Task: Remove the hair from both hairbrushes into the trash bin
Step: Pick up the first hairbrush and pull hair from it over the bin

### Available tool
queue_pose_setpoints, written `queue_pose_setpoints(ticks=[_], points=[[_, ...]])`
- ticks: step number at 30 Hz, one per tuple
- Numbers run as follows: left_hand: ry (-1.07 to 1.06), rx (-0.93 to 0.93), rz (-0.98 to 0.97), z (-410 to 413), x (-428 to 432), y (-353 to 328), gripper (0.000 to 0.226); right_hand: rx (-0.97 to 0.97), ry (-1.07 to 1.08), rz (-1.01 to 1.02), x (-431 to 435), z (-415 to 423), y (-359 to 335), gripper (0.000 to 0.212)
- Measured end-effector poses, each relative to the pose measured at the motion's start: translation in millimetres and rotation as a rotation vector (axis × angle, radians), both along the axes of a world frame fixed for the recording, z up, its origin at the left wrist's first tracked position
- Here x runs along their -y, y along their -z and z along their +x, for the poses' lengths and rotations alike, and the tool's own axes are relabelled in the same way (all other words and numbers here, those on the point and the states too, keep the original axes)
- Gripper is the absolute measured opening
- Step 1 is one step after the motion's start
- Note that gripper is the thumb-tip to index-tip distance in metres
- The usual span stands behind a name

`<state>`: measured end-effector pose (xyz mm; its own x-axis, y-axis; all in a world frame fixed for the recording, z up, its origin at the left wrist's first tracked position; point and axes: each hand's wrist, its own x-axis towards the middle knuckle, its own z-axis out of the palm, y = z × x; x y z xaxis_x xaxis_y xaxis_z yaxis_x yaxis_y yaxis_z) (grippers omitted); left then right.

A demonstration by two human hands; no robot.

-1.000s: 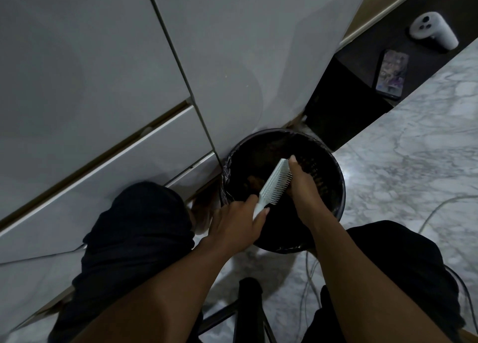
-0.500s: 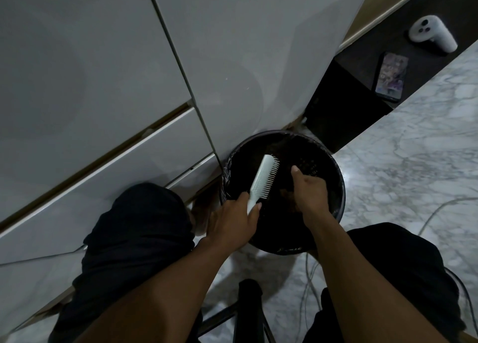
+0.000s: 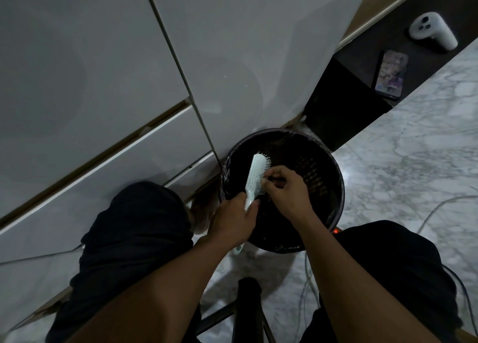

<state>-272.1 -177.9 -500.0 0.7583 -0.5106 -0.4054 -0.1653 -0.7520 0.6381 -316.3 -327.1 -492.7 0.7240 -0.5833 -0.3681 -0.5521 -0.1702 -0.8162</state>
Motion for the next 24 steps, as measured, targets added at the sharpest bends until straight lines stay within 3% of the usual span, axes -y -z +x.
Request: queue_pose_setpoints(ticks=[4, 13, 19, 22, 24], points=[[0.082, -0.015, -0.021, -4, -3, 1, 0.03, 0.021, 0.089, 0.044, -2, -2, -1, 0.013], [0.056, -0.058, -0.05, -3, 1, -1, 0.028, 0.026, 0.147, 0.059, -4, -2, 5, 0.011], [0.012, -0.057, -0.066, -2, 3, -1, 0.037, 0.114, 0.565, 0.637, 3, 4, -8, 0.03], [0.069, -0.06, -0.073, -5, 2, 1, 0.037, 0.043, 0.457, 0.532, 2, 5, -4, 0.057], [0.085, -0.08, -0.075, -6, 2, 0, 0.035, -0.01, 0.423, 0.348, -3, 5, 0, 0.058]])
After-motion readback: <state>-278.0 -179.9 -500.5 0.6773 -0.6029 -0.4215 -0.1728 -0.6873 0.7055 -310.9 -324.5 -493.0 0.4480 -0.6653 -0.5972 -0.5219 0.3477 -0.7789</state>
